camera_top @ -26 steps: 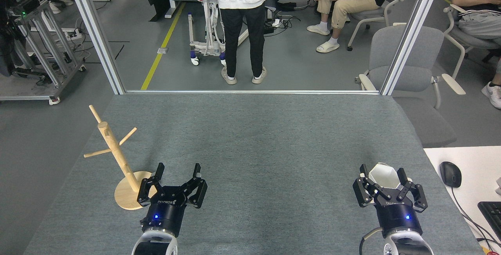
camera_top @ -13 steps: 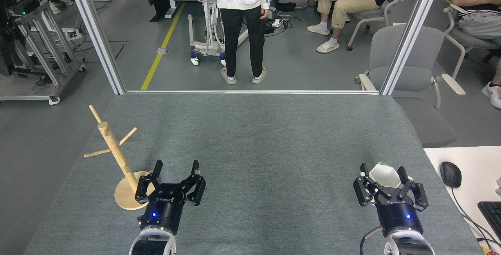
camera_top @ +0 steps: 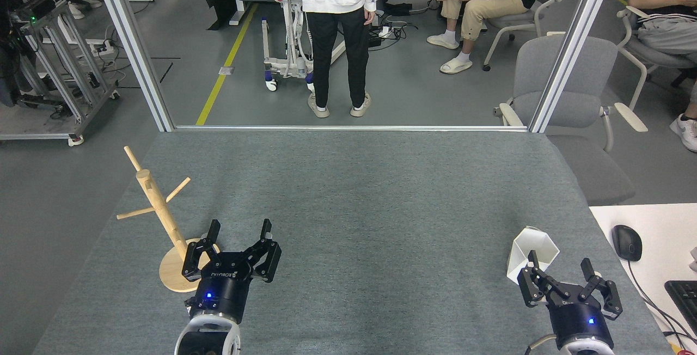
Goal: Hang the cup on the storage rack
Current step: 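Close the right gripper on the white cup's rim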
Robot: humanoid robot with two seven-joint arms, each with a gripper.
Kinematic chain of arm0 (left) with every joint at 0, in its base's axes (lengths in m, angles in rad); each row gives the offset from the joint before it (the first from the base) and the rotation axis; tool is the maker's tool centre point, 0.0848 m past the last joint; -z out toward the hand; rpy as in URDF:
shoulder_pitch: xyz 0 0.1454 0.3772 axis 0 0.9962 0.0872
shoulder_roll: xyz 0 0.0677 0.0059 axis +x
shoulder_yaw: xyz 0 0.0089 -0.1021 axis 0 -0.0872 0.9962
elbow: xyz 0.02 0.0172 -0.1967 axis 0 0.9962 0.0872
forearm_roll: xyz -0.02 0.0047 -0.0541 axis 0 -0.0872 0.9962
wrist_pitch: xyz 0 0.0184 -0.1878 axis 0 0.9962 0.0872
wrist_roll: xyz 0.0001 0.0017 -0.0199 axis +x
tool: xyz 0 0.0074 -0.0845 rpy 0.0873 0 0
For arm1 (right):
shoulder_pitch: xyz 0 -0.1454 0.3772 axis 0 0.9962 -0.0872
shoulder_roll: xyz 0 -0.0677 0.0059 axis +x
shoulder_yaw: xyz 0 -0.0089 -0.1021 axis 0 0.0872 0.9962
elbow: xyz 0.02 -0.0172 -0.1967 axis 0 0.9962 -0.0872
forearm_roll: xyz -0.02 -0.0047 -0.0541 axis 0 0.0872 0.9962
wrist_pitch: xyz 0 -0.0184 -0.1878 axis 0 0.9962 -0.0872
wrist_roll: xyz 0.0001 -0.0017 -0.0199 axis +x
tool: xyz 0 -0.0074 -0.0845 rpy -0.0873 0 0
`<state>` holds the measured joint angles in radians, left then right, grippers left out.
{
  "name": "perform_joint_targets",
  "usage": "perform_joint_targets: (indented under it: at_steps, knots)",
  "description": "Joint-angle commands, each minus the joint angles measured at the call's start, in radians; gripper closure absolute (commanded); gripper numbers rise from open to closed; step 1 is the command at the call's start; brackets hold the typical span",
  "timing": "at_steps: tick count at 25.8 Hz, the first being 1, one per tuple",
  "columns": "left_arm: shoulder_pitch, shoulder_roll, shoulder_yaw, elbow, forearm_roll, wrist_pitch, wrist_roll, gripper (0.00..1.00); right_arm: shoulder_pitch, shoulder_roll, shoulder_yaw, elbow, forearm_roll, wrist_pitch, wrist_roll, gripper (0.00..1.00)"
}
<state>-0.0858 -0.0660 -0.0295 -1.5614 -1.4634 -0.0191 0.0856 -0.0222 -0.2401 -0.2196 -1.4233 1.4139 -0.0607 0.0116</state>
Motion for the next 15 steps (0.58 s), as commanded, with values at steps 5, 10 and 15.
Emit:
perform_joint_targets:
  at_steps: [5, 10, 15]
  knots:
    - [0.003, 0.005, 0.000, 0.000, 0.000, -0.005, -0.015, 0.01, -0.012, -0.010, 0.008, 0.069, 0.019, 0.002, 0.001, 0.01]
    - [0.005, 0.014, 0.000, 0.000, 0.000, -0.001, -0.015, 0.01, -0.035, -0.008, 0.019, 0.129, 0.020, -0.001, -0.004, 0.01]
    - [0.005, 0.011, 0.000, 0.004, 0.000, -0.001, -0.015, 0.01, -0.065, -0.027, 0.065, 0.164, 0.019, 0.004, -0.004, 0.01]
